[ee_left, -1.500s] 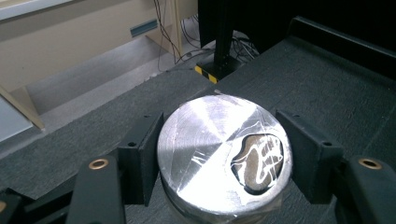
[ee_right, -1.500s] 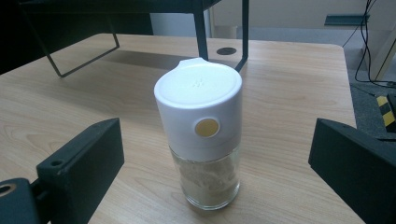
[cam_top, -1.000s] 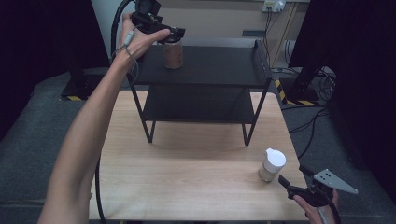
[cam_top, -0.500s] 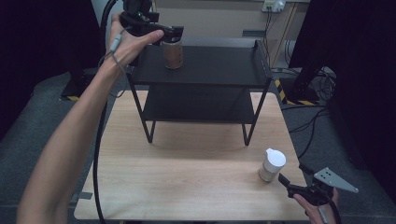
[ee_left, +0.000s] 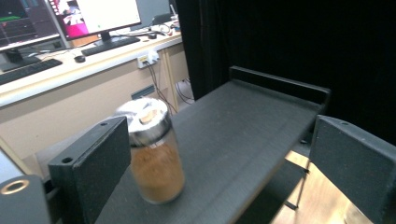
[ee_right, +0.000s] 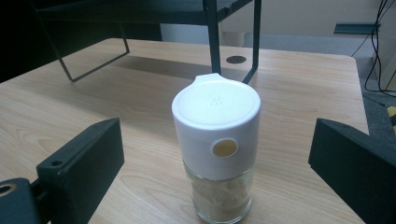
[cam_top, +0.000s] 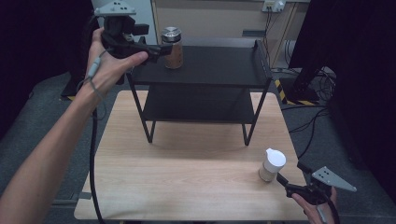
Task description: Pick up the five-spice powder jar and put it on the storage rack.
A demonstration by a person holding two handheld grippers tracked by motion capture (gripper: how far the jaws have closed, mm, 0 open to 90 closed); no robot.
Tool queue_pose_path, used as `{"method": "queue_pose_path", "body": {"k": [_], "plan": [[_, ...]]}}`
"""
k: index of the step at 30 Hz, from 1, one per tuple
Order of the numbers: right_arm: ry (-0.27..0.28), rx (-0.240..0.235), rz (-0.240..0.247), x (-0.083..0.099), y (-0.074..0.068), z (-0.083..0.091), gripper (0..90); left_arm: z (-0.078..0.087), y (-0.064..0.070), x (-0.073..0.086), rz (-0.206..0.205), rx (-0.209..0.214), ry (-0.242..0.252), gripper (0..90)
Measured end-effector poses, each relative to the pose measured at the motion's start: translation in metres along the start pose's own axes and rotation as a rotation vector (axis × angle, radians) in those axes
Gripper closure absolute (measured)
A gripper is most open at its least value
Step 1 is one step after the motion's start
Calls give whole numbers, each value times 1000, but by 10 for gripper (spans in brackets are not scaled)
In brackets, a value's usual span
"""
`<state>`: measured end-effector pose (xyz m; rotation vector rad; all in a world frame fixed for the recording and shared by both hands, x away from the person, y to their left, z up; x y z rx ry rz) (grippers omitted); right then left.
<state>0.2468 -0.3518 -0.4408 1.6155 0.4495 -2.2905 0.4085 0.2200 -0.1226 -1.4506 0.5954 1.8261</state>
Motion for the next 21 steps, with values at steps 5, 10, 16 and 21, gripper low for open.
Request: {"method": "queue_pose_path", "body": {"k": [5, 10, 16, 21], "plan": [[7, 3, 2, -1, 0, 1, 37, 16, 9, 19, -28, -3, -3, 45], [8, 4, 4, -1, -1, 1, 37, 31, 15, 42, -36, -4, -12, 44], [4, 4, 6, -1, -2, 1, 37, 47, 26, 76, -92, -42, -42, 42], [3, 4, 7, -1, -3, 1, 37, 56, 34, 108, -90, -55, -43, 42]]}}
Point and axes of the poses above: each handheld gripper's, and its own axes: z roughly backward along the jaws, x roughly out of its underside, y roughly to its right, the point moved 10 cm from there along -z, roughly forward along the jaws, and after that the axes turned 4 degrees about x, right-handed, at the moved point
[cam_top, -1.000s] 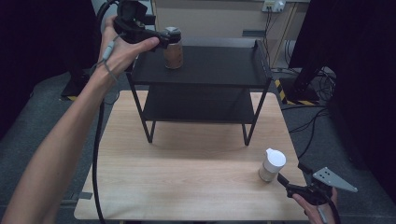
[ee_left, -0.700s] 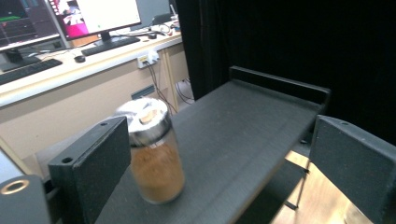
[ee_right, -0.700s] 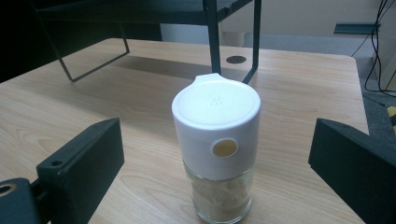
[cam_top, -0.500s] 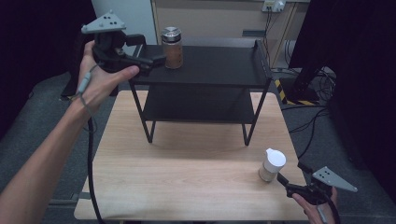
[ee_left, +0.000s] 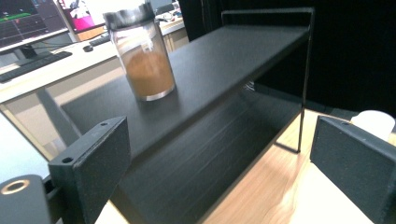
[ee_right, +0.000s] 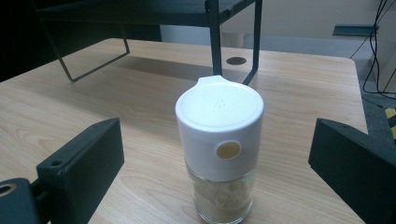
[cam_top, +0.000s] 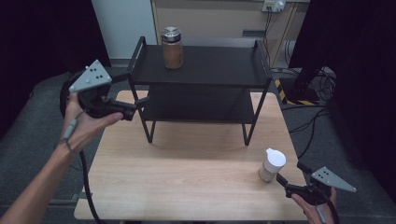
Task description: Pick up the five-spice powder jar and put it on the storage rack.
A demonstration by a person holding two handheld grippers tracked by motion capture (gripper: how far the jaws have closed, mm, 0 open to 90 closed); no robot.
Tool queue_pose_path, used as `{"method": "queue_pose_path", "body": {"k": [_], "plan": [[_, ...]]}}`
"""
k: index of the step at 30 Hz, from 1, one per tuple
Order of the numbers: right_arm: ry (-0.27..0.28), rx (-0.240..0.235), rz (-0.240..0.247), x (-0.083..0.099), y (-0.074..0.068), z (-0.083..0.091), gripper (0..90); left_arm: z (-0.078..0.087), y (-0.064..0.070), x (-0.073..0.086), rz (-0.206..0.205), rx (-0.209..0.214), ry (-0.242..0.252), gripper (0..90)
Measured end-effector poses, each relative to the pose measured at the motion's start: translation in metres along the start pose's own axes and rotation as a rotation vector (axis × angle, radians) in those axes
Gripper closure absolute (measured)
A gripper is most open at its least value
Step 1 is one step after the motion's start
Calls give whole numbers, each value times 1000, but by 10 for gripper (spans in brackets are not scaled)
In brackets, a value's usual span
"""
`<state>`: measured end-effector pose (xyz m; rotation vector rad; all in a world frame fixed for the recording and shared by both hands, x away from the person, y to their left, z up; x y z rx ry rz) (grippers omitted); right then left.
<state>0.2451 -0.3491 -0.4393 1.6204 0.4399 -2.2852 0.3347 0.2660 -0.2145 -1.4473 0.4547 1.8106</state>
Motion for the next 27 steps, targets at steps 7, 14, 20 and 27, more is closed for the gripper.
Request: {"method": "queue_pose_path", "body": {"k": [7, 14, 20, 27], "plan": [[0, 0, 2, 0, -1, 0, 37, 5, 11, 56, 50, -20, -12, 34], [-5, -1, 7, 0, -2, -1, 37, 7, 15, 106, 133, -11, 0, 31], [-10, 0, 8, 1, -2, -2, 37, 10, 19, 145, 197, -11, 18, 28], [-8, 2, 12, 0, -4, -1, 37, 13, 25, 177, 240, -32, 6, 28]]}}
Point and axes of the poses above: each handheld gripper's, and its own axes: z roughly backward along the jaws, x roughly out of its underside, y roughly to its right, the point moved 10 cm from there along -z, roughly forward along the jaws, and after that the axes turned 4 degrees about x, right-handed, at the moved point
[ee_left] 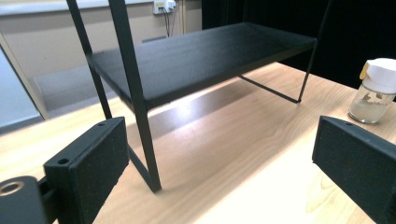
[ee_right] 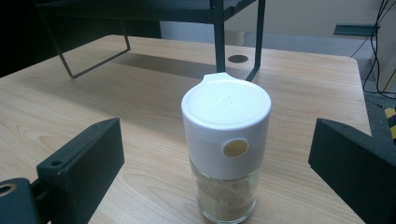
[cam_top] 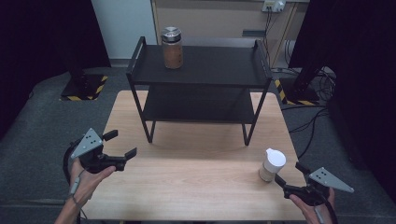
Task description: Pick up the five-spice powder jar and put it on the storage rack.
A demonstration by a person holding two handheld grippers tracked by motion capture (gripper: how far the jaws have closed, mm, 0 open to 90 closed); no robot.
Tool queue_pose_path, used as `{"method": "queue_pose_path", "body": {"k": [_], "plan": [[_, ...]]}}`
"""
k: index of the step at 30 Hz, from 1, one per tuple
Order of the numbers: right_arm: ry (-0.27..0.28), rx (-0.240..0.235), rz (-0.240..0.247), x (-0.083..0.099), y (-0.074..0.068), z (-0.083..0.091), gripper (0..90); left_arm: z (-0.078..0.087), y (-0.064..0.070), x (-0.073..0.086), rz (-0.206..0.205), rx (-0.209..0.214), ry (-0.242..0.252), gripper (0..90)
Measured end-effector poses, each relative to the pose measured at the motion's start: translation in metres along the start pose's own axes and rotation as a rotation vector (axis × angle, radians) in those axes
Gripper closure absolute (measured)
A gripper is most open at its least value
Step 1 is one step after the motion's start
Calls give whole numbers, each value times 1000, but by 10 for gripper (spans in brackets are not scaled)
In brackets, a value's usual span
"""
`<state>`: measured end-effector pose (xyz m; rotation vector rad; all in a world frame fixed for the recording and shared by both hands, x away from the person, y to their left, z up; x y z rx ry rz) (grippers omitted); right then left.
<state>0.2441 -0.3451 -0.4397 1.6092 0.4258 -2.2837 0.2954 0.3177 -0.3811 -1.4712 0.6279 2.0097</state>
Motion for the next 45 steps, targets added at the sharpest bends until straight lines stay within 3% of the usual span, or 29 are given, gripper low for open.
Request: {"method": "queue_pose_path", "body": {"k": [3, 9, 20, 29, 32, 35, 40, 45], "plan": [[-3, 2, -2, 1, 0, 0, 37, 1, 0, 13, 7, -11, -4, 28], [-4, 0, 2, 1, 0, -1, 37, -3, -1, 36, 61, -15, -31, 29], [-13, 1, 6, 1, 1, -5, 37, -7, -1, 50, 76, -44, -28, 30], [-18, 5, 9, 1, 2, -7, 36, -10, 2, 56, 53, -22, -47, 29], [-23, 6, 12, 1, 2, -7, 37, -13, 3, 59, 62, 9, -46, 26], [-24, 5, 23, 1, 2, -5, 37, -17, 6, 59, 36, 35, -57, 26], [-22, 7, 16, 3, 4, -2, 37, -17, 7, 58, 25, 83, -19, 25], [-20, 10, 12, 3, 4, -1, 37, -14, 5, 59, 26, 98, 3, 26]]}}
Point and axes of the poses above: each handheld gripper's, and its own axes: z roughly backward along the jaws, x roughly out of its underside, y roughly to its right, the point moved 10 cm from there along -z, roughly forward along the jaws, and after that the axes turned 4 degrees about x, right-handed, at the moved point
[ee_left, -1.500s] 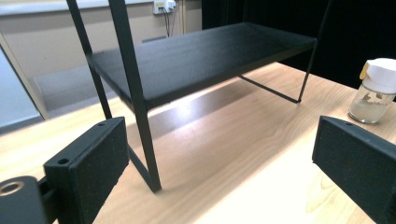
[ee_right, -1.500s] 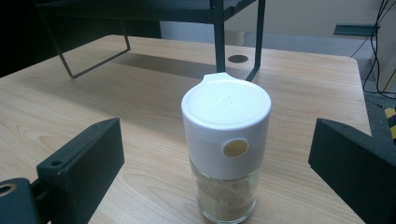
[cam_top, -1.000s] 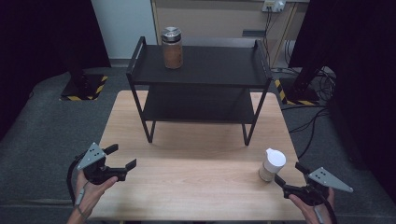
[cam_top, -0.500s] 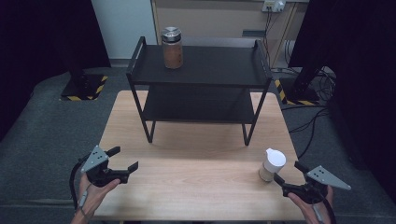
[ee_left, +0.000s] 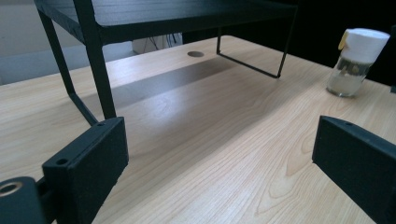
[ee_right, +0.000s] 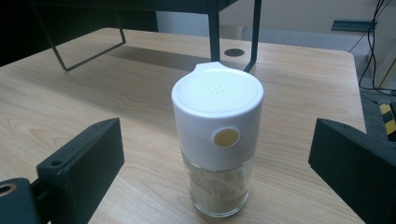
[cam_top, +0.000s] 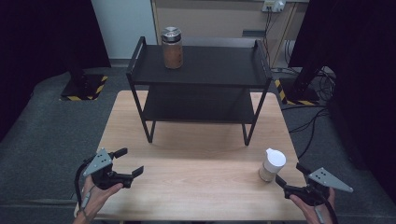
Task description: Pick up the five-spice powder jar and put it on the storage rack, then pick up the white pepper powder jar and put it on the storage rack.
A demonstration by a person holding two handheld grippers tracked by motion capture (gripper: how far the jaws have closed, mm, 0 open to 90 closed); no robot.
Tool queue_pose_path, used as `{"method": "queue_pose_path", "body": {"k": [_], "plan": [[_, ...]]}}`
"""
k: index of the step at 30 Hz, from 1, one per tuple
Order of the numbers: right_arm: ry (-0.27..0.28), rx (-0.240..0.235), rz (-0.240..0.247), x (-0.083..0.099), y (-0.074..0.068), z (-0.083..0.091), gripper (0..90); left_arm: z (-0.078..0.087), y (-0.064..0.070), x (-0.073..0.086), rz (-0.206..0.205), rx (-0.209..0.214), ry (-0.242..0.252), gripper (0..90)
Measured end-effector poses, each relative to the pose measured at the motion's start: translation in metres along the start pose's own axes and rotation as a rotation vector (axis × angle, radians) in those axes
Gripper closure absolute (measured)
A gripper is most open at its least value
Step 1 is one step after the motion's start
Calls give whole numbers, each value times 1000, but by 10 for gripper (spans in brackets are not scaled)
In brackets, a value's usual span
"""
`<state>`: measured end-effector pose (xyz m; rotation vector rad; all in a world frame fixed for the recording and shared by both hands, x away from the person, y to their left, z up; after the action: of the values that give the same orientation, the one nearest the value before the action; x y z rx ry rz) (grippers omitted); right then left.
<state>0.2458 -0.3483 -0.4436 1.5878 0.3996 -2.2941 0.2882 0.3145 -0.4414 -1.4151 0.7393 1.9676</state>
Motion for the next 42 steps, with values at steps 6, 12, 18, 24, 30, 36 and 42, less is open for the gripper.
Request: {"method": "queue_pose_path", "body": {"k": [6, 12, 18, 24, 30, 36, 42], "plan": [[-6, -5, -4, 1, -1, -1, 37, 2, -2, 1, -7, 19, 5, 31], [-3, -3, -4, 0, -2, -1, 37, 2, -2, 1, -12, 21, 1, 31], [-4, -1, -6, 1, -1, 0, 37, 3, -4, 1, -7, 17, 5, 32], [-6, 3, -7, 3, -1, 5, 37, -1, -7, 1, 1, 10, 2, 32], [-6, 6, -8, 3, -1, 10, 35, -2, -9, 0, 7, 3, 7, 32], [-2, 1, -7, -1, 0, 11, 31, 0, -9, 0, 1, -8, 6, 32], [4, -12, -1, -9, 2, 13, 32, 1, -11, 2, 4, -26, -13, 29]]}}
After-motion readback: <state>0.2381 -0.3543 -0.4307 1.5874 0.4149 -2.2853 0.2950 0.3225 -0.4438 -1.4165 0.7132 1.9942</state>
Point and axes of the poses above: each handheld gripper's, and its own axes: z roughly backward along the jaws, x roughly out of its underside, y roughly to its right, the point moved 10 cm from there along -z, roughly forward along the jaws, and after that the axes turned 4 degrees about x, right-handed, at the moved point
